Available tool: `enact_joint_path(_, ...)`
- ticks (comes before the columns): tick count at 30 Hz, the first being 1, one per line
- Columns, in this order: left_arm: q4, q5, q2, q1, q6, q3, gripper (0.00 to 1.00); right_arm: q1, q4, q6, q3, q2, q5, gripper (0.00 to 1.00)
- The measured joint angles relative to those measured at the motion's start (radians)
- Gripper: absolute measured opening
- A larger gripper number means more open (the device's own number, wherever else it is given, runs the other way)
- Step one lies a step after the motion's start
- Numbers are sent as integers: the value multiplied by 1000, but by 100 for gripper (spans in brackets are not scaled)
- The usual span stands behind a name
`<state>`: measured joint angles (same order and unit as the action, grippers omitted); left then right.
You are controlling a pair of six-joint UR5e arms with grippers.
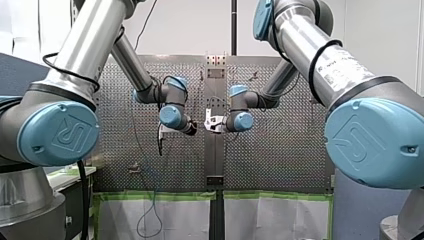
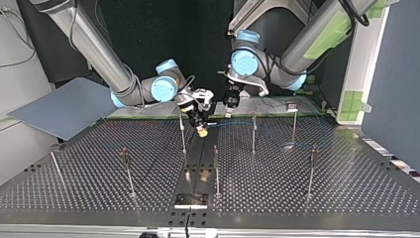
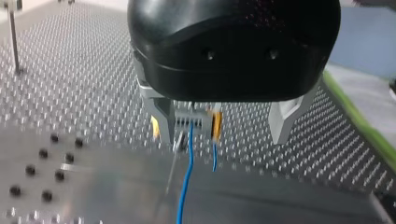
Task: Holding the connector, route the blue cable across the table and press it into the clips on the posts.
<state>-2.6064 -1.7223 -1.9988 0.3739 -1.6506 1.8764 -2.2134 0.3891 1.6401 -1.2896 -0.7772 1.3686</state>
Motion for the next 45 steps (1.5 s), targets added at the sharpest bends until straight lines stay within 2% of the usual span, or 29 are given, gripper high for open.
enact_joint_path(4,0,-38,-30,-16,-23,-32,100,0,0,0,0,0,0,0)
enact_joint_path(9,0,-80,-38,-31,-41,-40,100,0,0,-1,-1,0,0,0)
enact_joint_path(16,3,-131,-40,-34,-18,-42,100,0,1,-2,0,0,0,0)
enact_joint_path(27,10,-83,-41,-14,-16,-81,100,-2,2,-2,0,0,1,0)
enact_joint_path(35,3,-128,-76,-35,-16,-131,100,-8,1,-2,0,0,0,0)
enact_joint_path(40,0,-130,-106,-39,-15,-153,100,-8,1,-2,0,0,0,0)
enact_joint_path(45,-1,-130,-112,-38,-17,-155,100,-7,2,-2,0,0,1,0)
